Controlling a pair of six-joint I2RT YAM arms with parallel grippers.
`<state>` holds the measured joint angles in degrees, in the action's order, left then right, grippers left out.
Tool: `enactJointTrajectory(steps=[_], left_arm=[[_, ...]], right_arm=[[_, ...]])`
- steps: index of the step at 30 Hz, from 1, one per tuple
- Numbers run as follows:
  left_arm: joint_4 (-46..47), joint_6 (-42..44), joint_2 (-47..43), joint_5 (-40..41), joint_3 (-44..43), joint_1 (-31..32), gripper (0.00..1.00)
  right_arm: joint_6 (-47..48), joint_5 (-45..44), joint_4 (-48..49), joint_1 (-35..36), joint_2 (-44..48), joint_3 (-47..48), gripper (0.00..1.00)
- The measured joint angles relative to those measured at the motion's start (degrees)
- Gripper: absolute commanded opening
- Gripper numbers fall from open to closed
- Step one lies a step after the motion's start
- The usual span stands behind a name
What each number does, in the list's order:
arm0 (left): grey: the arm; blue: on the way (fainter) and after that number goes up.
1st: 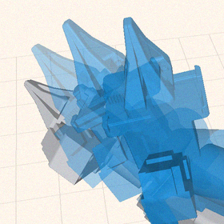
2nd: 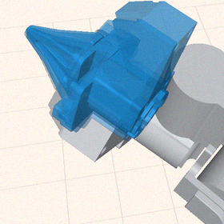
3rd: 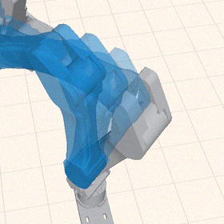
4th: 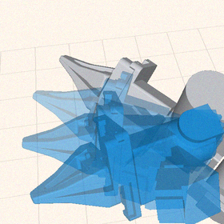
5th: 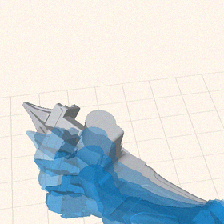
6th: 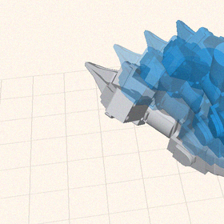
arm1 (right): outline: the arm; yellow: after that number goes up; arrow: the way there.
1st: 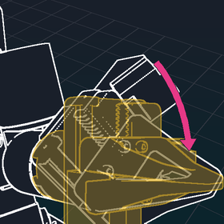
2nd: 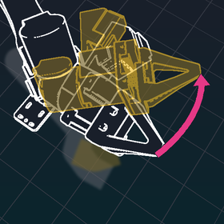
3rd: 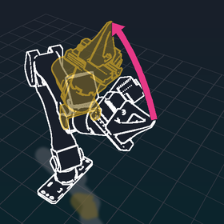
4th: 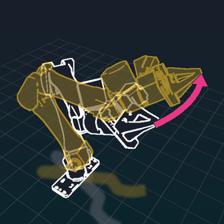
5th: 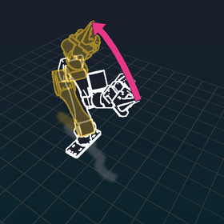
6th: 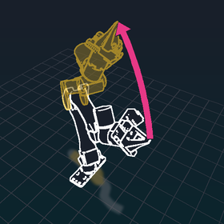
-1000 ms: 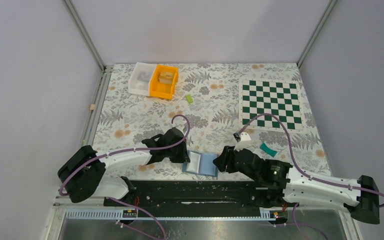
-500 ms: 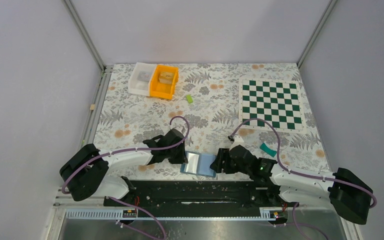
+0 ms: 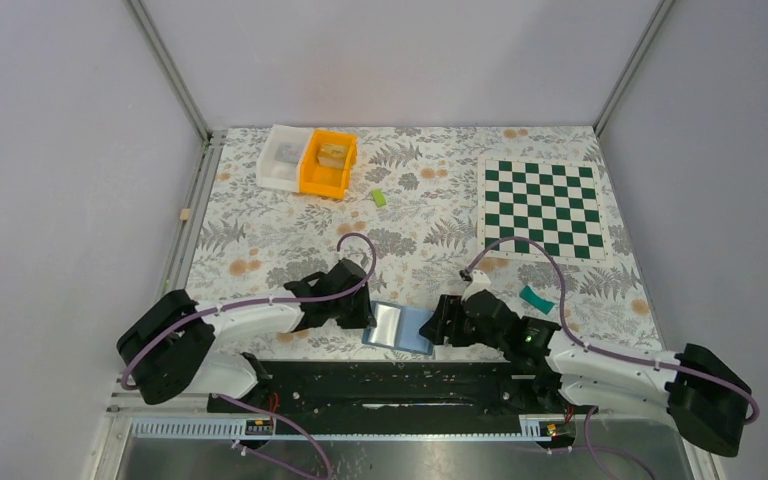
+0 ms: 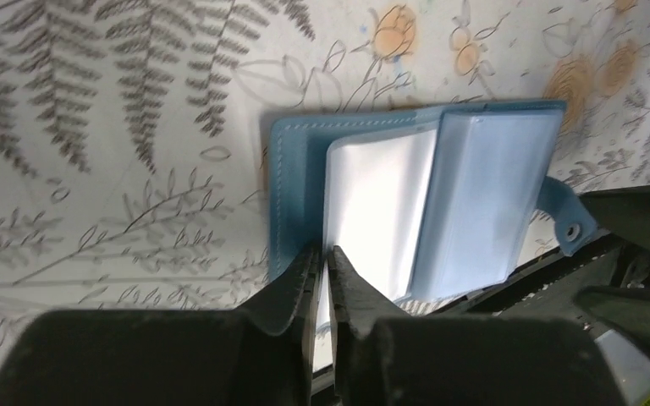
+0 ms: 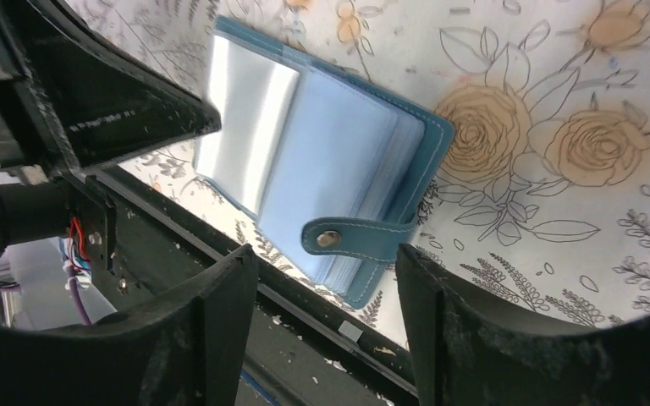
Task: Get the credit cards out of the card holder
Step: Open the card holder at the center of the board.
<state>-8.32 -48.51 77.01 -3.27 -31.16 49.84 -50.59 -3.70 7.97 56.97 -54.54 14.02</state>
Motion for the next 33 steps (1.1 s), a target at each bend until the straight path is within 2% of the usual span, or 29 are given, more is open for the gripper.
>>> enactJointTrajectory(steps=[3,5,8,12,16,18,21,28,33], left_arm=[[-4.76,0.2,-1.92,0.68,-1.03,0.15,0.23],[-8.72,0.24,-3.82,0.81,-2.64,0.22,0.26],[-12.04,0.2,-7.39,0.42,-6.93,0.52,0.26],[-9.53,-0.17,-10.23,-2.49,-10.14,1.57,0.26],[-4.72,-1.53,-9.35,-6.47,-9.46,2.16,0.25],[-2.29,-2.16,-8.07,-7.98,-8.35,2.21,0.26],[-1.51,-2.32,-6.8,-8.33,-6.88,2.36,0.29],[-2.69,0.55,-1.33,-7.1,-6.84,2.69,0.27],[-4.76,1.9,2.75,-3.65,-6.82,2.71,0.25]], right_arm=[[0.74,-1.46,-6.19,0.0,4.42,2.51,0.63],[1.05,-2.49,-9.64,-0.02,5.86,4.72,0.61],[1.09,-2.8,-12.96,-0.04,6.29,7.48,0.54],[0.2,-1.6,-12.98,-0.04,6.62,8.31,0.39],[-2.23,-0.94,-9.7,-0.04,5.49,8.31,0.35],[-3.1,-1.18,-8.26,-0.04,2.93,8.41,0.37],[-3.54,-1.27,-7.72,-0.04,-2.29,8.96,0.5],[-2.78,-3.72,-10.73,-0.04,-5.53,9.68,0.51],[-1.86,-6.32,-14.01,-0.04,-5.68,9.73,0.61]])
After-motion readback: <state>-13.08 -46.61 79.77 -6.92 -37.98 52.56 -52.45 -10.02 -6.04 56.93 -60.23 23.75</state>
